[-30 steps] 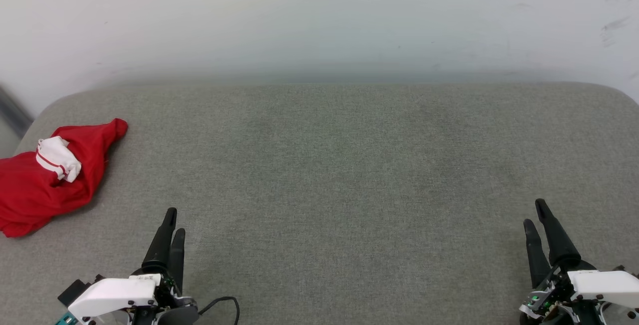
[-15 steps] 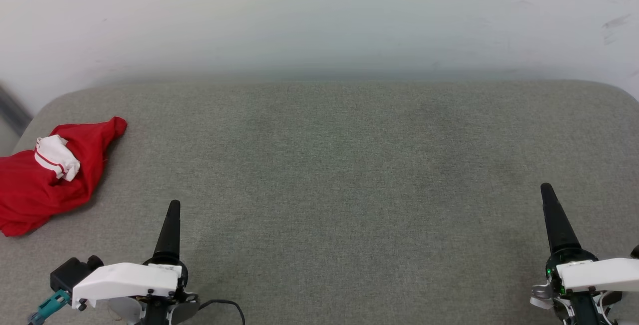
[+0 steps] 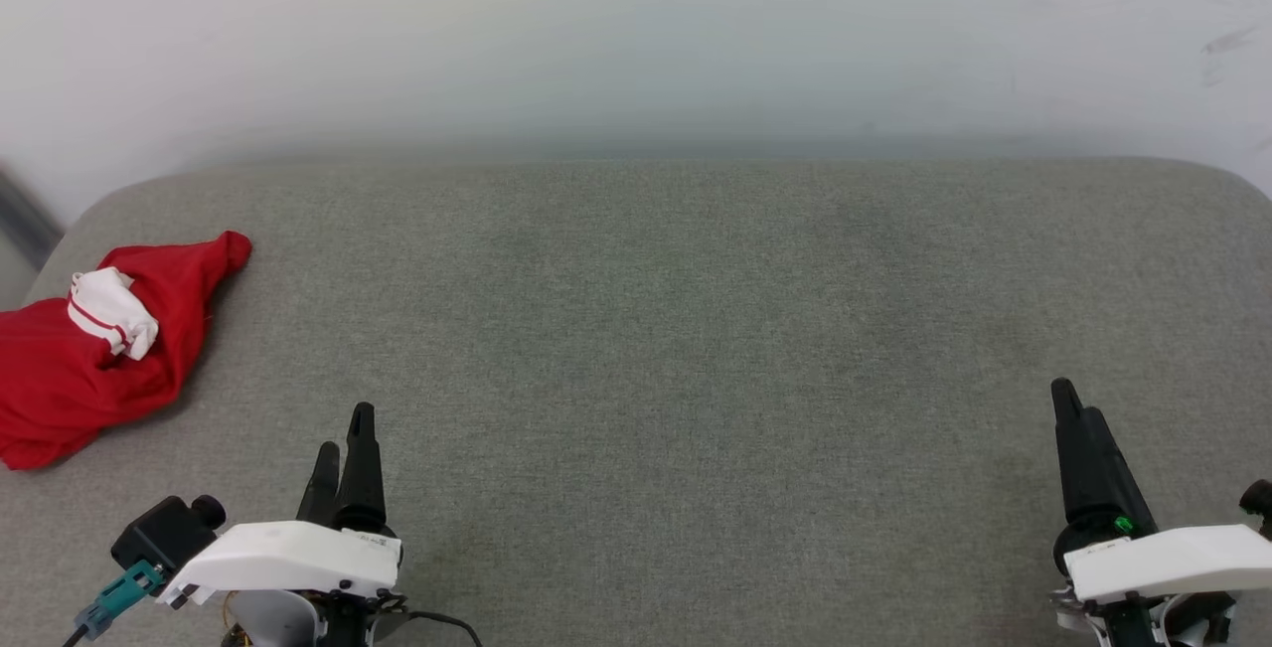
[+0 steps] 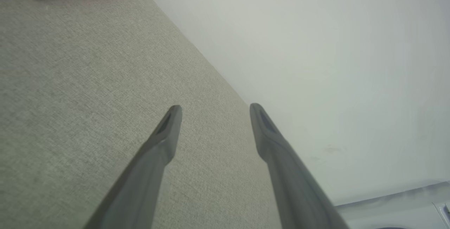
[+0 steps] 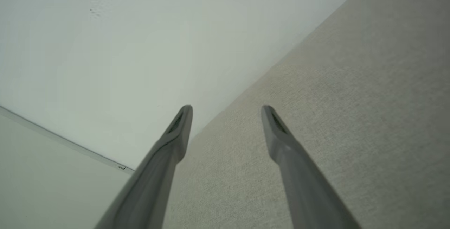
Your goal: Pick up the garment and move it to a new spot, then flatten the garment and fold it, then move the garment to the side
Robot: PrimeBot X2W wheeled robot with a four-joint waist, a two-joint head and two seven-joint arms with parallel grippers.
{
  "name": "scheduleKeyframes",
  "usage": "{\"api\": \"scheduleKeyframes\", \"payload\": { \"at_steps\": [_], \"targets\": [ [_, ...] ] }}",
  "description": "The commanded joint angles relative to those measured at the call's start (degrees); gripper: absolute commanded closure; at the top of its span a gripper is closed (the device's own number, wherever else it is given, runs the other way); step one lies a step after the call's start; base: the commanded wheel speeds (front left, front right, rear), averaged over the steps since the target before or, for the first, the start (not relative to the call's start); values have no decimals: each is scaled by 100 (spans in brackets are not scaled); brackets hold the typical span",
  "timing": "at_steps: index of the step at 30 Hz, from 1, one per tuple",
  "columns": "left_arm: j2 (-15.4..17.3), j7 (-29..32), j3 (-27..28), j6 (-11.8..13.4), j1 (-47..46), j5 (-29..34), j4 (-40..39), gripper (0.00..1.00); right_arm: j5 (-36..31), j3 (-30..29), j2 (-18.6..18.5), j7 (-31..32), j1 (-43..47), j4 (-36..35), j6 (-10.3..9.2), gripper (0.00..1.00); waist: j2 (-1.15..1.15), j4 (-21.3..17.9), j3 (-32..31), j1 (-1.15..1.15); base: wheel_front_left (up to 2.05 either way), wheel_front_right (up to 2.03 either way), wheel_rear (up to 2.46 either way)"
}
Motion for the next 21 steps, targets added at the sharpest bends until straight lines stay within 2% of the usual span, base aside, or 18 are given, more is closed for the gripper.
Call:
{"api": "scheduleKeyframes", "payload": {
  "at_steps": [1, 21],
  "targets": [
    [49, -62, -39, 39, -30, 203, -124, 0, -218, 8, -9, -62, -28, -105, 1, 0, 0, 0, 2, 0, 0, 0, 0],
    [73, -440, -239, 235, 136, 1712, -325, 0, -1820, 36, -8, -437, 154, -280, 0, 0, 0, -2, 7, 0, 0, 0, 0]
  ]
}}
